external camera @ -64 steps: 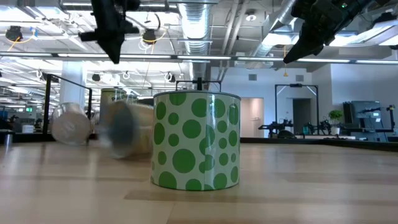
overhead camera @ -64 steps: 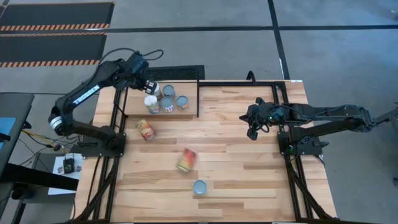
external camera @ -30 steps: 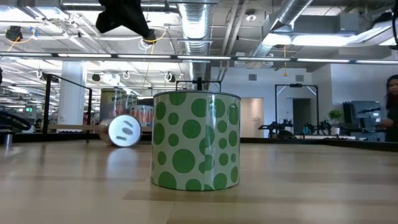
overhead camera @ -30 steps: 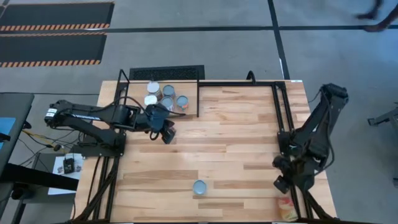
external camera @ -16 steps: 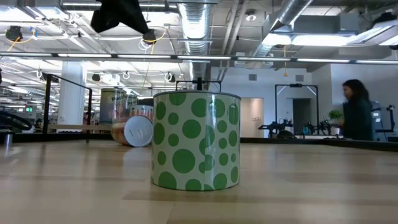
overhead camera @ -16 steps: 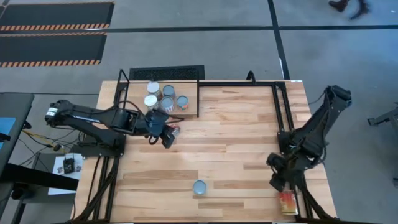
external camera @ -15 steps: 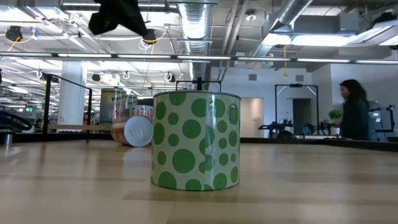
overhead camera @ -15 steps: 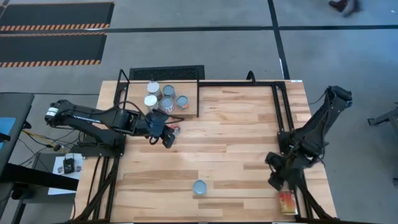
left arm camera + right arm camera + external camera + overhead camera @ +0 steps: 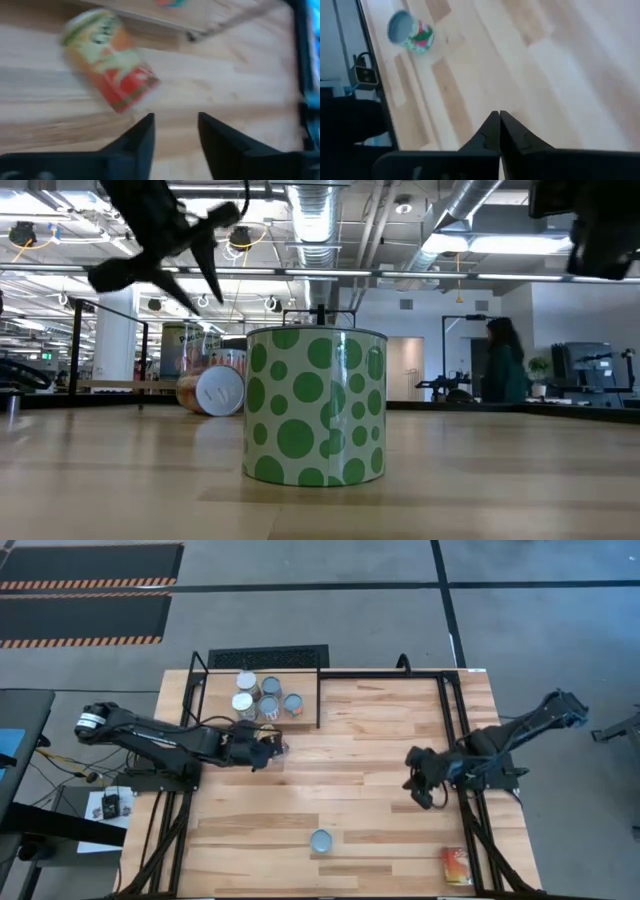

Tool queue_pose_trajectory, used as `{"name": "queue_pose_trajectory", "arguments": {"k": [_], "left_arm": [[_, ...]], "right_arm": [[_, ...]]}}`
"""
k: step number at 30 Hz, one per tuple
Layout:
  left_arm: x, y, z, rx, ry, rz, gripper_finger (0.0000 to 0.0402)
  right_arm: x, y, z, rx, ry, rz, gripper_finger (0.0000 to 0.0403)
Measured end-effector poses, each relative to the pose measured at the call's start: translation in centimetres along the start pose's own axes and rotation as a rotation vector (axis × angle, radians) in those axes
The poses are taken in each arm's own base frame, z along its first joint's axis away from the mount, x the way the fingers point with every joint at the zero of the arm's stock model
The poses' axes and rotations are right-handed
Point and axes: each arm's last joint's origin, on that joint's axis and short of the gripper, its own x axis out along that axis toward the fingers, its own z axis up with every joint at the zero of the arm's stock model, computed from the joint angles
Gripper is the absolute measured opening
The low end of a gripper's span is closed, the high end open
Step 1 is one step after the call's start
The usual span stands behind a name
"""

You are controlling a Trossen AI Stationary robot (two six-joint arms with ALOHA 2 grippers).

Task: Pick and place cans onto a shelf
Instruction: Put the large canned corn on the shelf

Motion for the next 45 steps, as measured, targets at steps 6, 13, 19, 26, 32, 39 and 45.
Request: {"name": "queue_pose_trajectory", "arguments": {"k": [6, 13, 19, 26, 32, 39, 45], "left_arm": [[4.4, 0.9, -0.1, -0.172, -0.024, 0.173, 0.0241], [7.8, 1.6, 0.9, -0.312, -0.024, 0.319, 0.0309], [8.4, 1.8, 1.8, -0.341, -0.048, 0.348, 0.0326], [8.8, 2.0, 3.0, -0.271, -0.052, 0.362, 0.0322], [8.8, 1.9, 3.0, -0.175, 0.001, 0.362, 0.0282], [8.4, 1.7, 2.4, 0.02, 0.072, 0.336, 0.025], [6.6, 0.7, 0.7, 0.181, 0.101, 0.199, 0.0244]], "right_arm": [[-0.6, -1.5, 1.6, -0.105, -0.024, 0.005, 0.0019], [-0.8, -2.3, 2.3, -0.187, 0.0, 0.043, 0.0026], [-0.8, -2.6, 2.1, -0.264, 0.036, 0.029, 0.001], [-1.4, -3.3, 2.2, -0.298, 0.02, 0.013, 0.0021], [-1.5, -3.4, 2.3, -0.298, 0.012, 0.012, 0.0014], [-1.5, -3.4, 2.3, -0.297, 0.011, 0.011, 0.0021], [-1.7, -3.3, 2.3, -0.288, -0.001, 0.015, 0.0019]]}}
